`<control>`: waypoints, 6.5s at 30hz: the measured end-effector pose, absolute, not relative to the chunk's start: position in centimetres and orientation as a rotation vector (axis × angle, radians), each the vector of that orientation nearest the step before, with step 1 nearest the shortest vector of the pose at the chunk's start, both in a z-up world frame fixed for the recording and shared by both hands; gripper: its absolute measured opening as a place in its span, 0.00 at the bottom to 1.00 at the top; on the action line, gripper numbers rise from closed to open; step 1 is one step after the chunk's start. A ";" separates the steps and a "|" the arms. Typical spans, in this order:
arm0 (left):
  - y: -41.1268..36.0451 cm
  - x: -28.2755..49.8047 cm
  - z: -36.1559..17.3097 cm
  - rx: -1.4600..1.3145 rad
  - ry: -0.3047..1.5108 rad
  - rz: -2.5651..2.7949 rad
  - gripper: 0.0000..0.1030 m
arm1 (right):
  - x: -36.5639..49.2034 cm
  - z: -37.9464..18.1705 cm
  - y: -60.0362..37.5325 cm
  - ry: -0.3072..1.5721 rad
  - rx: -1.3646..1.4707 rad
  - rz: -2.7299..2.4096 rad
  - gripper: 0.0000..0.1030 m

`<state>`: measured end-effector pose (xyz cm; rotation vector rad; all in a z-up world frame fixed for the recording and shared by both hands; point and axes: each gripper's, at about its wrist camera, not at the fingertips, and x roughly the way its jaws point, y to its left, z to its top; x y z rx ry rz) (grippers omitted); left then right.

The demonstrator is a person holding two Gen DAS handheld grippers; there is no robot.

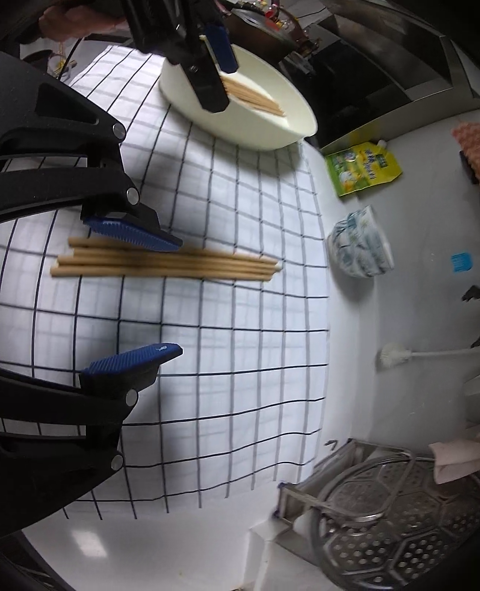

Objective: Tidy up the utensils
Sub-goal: 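Move both open tools back over the remaining chopsticks, then close the right tool on a chopstick while the left tool grasps another, then lift and carry both held chopsticks over the white dish, then lower the chopsticks into the dish and open both tools, then move both open tools back over the last chopsticks on the cloth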

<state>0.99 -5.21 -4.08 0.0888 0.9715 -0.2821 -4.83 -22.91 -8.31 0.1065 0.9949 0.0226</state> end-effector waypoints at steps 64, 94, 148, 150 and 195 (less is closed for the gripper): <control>-11.0 2.1 -14.9 0.206 1.120 -0.197 0.90 | -5.0 -14.3 -27.3 1.061 0.100 0.021 0.25; -10.9 3.3 -11.0 0.130 1.094 -0.252 0.07 | -3.9 -12.3 -25.4 1.028 0.087 0.068 0.06; 17.8 8.1 -5.3 -0.025 1.012 0.055 0.49 | 8.1 -7.8 2.5 1.002 0.053 0.402 0.21; 17.9 7.8 -5.1 -0.028 1.008 0.057 0.59 | 7.7 -7.6 2.3 0.999 0.054 0.401 0.22; -0.2 0.8 -3.4 -0.013 0.974 -0.196 0.84 | -2.8 -9.5 -18.8 1.024 0.038 0.089 0.40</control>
